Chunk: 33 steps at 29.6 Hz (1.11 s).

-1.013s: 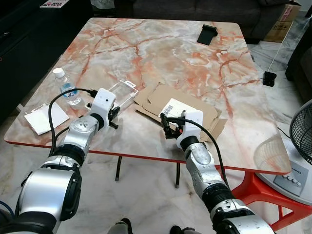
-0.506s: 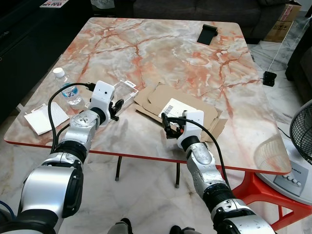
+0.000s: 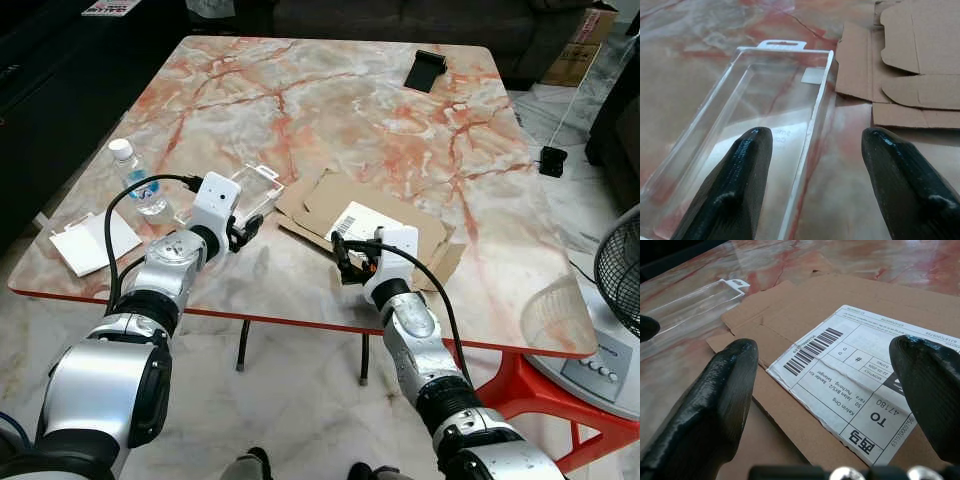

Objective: Picking trash to rubbish bin

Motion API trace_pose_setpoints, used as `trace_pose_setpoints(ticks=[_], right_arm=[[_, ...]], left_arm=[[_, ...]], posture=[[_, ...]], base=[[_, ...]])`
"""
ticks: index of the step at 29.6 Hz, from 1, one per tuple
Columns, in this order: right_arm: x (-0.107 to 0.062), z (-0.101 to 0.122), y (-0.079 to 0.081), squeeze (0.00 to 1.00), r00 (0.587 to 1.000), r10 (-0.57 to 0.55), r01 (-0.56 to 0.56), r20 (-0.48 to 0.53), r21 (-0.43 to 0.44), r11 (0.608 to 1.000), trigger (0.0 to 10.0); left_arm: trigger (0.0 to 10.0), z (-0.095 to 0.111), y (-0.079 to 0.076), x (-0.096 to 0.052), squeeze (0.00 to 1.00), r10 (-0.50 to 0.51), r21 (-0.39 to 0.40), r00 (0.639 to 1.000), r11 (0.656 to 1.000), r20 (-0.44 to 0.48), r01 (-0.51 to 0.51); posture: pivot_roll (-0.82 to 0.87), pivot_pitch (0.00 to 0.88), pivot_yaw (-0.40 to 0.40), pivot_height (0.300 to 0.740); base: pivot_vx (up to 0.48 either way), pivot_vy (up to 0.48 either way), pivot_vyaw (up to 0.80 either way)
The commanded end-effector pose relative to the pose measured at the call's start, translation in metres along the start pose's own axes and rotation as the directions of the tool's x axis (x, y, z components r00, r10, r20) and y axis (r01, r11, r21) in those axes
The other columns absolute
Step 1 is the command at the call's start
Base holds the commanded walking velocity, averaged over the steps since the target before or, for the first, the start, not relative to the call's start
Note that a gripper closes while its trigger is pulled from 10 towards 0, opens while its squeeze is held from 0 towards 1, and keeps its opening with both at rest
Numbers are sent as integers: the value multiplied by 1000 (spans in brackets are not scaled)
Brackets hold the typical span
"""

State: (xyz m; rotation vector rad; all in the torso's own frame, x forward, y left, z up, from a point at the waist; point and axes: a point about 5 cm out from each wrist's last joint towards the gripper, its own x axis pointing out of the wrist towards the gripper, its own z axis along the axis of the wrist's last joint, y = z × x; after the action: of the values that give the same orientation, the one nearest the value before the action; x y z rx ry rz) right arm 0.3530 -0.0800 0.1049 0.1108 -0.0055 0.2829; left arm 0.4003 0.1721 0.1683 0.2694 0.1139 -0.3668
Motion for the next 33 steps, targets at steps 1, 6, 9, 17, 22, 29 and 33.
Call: trace_pose_setpoints(ticks=[1, 6, 9, 17, 22, 29, 33], right_arm=[[-1, -3, 2, 0, 1000, 5, -5, -17, -1, 1000, 10000], [-2, -3, 1, 0, 1000, 4, -4, -17, -4, 1000, 10000], [-2, -4, 1, 0, 1000, 4, -4, -19, -4, 1000, 10000], [-2, -4, 0, 0, 1000, 0, 0, -19, -3, 1000, 10000], [-2, -4, 0, 0, 1000, -3, 3, -20, -2, 1000, 10000], [-3, -5, -1, 0, 1000, -5, 5, -20, -1, 1000, 10000], [-3, -5, -1, 0, 1000, -7, 7, -20, 0, 1000, 10000]], left_arm=[[10000, 1, 0, 1, 0, 0, -15, 1000, 1000, -14, 0], [10000, 0, -1, 3, 0, 17, -59, 999, 998, -36, -19], [10000, -4, 1, 2, 0, 49, -87, 997, 995, -59, -54], [10000, -13, 3, 0, 0, 100, -100, 989, 989, -110, -111], [10000, -16, 1, 0, 0, 93, -122, 988, 987, -125, -109], [10000, -25, -7, 0, 0, 49, -174, 985, 982, -165, -78], [7216, -29, -8, 0, 0, 58, -156, 978, 984, -200, -91]], posture=[[82, 161, -5, 740], [81, 166, -10, 740], [79, 168, -9, 740], [76, 175, -9, 740], [73, 175, -6, 740], [71, 178, -4, 740], [72, 179, -5, 740]], base=[[0, 0, 0], [0, 0, 0], [0, 0, 0], [0, 0, 0], [0, 0, 0], [0, 0, 0], [0, 0, 0]])
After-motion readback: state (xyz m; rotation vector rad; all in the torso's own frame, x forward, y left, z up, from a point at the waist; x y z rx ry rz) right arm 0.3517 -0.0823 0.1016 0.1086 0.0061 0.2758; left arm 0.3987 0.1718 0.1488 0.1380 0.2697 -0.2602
